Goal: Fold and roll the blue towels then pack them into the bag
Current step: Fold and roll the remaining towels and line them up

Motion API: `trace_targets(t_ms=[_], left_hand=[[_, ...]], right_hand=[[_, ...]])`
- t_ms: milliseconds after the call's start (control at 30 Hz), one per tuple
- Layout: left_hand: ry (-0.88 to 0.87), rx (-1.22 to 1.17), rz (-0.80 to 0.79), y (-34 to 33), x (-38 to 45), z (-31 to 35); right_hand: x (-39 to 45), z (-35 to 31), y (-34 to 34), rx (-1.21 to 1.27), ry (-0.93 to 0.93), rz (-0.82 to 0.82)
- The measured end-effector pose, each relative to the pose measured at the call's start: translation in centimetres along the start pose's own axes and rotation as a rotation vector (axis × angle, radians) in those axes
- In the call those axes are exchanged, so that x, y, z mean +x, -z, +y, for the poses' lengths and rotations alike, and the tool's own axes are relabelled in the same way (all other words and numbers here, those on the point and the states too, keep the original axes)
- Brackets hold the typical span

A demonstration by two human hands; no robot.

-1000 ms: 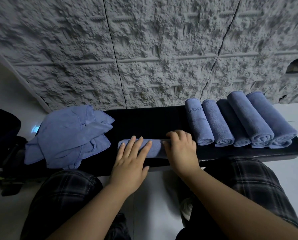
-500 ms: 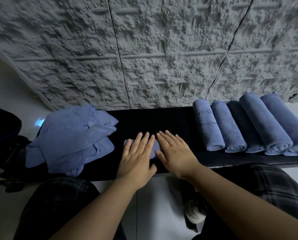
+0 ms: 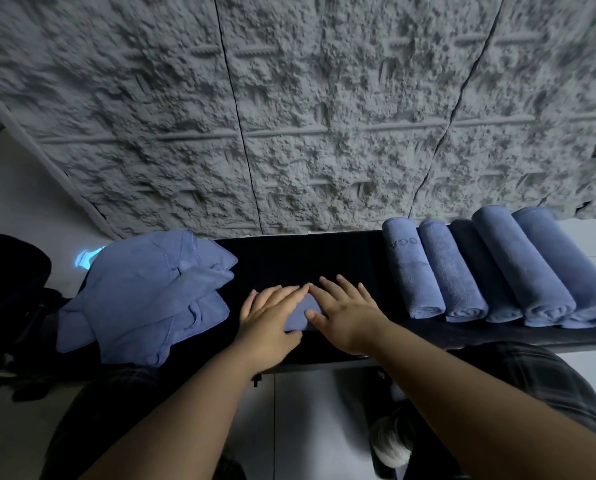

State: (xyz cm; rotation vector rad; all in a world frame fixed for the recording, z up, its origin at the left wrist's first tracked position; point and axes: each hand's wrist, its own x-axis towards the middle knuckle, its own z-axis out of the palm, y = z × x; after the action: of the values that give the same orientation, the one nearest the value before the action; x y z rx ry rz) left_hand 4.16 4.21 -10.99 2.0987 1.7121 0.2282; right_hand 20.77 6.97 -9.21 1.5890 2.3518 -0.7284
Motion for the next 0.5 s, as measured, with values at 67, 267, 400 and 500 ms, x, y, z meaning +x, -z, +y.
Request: trace_targets(t_ms=[67, 267, 400, 500], left_hand=[[0.002, -0.197, -0.02, 0.7, -0.3, -1.0], [0.006, -0.093, -0.077, 1.0, -2.1, -1.0], [0.045, 0.011, -0.139, 0.3, -3.7, 0.1], [0.1, 0.068, -0.112, -0.1, -4.4, 1.6]], right_hand=[[-0.4, 0.0, -0.2, 0.032, -0.004, 0.024], [-1.1, 0.6, -0.1, 0.122, -0.026, 0.049], [-3.3, 1.4, -1.1, 0.344, -0.22, 0.208], [-5.5, 0.9, -2.7, 0.434, -0.33, 0.434]])
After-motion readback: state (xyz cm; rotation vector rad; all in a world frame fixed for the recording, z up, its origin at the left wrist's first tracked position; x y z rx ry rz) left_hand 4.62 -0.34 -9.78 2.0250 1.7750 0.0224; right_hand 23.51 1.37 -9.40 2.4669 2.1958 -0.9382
